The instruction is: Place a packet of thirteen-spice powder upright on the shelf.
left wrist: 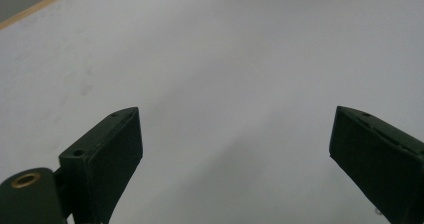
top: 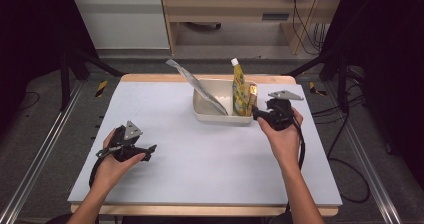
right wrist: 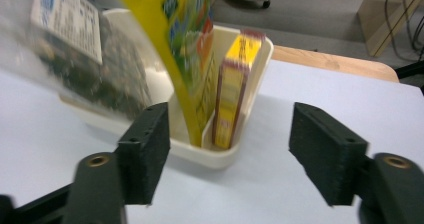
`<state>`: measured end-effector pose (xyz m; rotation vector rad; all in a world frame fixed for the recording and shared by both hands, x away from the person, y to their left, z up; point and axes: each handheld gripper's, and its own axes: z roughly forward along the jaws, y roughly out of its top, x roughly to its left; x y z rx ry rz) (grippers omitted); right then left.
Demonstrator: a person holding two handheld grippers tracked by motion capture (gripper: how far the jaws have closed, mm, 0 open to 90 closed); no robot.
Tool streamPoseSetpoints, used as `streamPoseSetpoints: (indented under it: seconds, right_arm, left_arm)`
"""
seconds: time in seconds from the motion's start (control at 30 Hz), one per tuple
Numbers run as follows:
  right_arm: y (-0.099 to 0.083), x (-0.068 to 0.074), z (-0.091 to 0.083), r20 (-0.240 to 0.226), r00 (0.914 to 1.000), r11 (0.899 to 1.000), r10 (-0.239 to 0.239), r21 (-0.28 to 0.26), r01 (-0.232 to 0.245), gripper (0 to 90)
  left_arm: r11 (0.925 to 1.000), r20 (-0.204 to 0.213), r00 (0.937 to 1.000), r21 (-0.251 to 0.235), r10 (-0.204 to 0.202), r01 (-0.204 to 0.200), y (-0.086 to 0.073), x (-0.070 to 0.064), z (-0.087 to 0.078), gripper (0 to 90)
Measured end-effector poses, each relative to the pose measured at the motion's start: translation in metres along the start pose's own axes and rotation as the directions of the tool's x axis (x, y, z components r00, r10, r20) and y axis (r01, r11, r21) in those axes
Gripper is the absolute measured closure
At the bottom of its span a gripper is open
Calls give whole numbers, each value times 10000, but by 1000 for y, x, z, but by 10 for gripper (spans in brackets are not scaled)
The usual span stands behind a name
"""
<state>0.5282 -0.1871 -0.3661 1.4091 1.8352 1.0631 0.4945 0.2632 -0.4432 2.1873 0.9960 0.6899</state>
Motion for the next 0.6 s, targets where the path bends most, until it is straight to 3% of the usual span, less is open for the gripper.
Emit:
streamPoseSetpoints:
  seconds: [0.07, 0.1, 0.13, 0.27, 0.4, 0.5, 0.6]
  right_arm:
    - [-17, 1, -1, 87, 9999, 9997, -139, -200, 141, 265]
    - [-17, 1, -1, 87, 9999, 9997, -139, -200, 141, 265]
    - [-34, 1, -1, 215, 9996, 9996, -209, -159, 212, 228]
    - [-63, -5, 4, 213, 9997, 9996, -119, 255, 113, 169]
    - [-76, -10, 7, 42, 9999, 9987, -143, 483, 140, 134]
    - [-82, -13, 8, -39, 9999, 9978, -122, 644, 124, 127]
    - [-86, -16, 8, -144, 9999, 9973, -87, 735, 98, 125]
  left_arm:
    - [9999, -123, 9998, 13, -127, 127, -3, 5, 0, 64]
    - [9999, -123, 9998, 13, -127, 127, -3, 5, 0, 64]
    - [9995, -215, 9992, 1, -323, 323, -6, 10, 0, 64]
    - [9968, -135, 9968, -167, -789, 787, -10, 20, 1, 59]
    - [9955, -475, 9946, -255, -922, 911, -14, 29, 1, 54]
    - [9910, -607, 9893, -247, -1330, 1317, -18, 38, 1, 49]
    - [9906, -655, 9885, -198, -1364, 1354, -20, 41, 0, 50]
